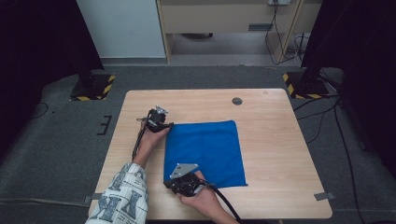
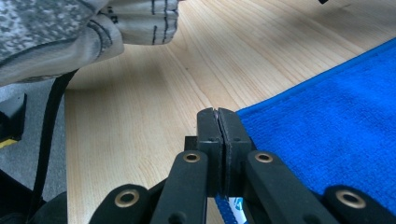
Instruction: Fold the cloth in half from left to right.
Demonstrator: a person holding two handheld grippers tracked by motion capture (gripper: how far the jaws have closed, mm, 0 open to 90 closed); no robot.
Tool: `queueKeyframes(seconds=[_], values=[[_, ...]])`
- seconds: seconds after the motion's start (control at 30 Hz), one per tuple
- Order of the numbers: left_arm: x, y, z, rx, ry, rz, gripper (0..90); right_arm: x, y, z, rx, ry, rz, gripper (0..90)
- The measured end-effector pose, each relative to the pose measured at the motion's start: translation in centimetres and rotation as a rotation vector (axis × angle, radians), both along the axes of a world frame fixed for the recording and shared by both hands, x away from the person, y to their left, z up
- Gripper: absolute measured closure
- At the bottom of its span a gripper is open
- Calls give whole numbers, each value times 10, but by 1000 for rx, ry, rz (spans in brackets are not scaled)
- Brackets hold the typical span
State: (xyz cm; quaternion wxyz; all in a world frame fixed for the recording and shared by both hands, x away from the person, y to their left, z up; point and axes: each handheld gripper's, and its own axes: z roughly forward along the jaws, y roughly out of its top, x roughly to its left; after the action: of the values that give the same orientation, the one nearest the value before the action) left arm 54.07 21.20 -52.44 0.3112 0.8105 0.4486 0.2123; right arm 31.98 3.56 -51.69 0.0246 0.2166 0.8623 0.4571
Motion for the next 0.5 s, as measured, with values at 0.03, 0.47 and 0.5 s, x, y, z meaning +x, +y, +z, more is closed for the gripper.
queueKeyframes(seconds=[0.03,0.47,0.5], values=[[0,0,-1,-7,11,-2,500,0,0,0,0,-1,2,889],[-7,0,-3,-86,43,-33,776,-2,3,0,12,0,1,890],[-7,-1,-3,-103,58,-39,813,-2,3,0,8,-2,4,890]])
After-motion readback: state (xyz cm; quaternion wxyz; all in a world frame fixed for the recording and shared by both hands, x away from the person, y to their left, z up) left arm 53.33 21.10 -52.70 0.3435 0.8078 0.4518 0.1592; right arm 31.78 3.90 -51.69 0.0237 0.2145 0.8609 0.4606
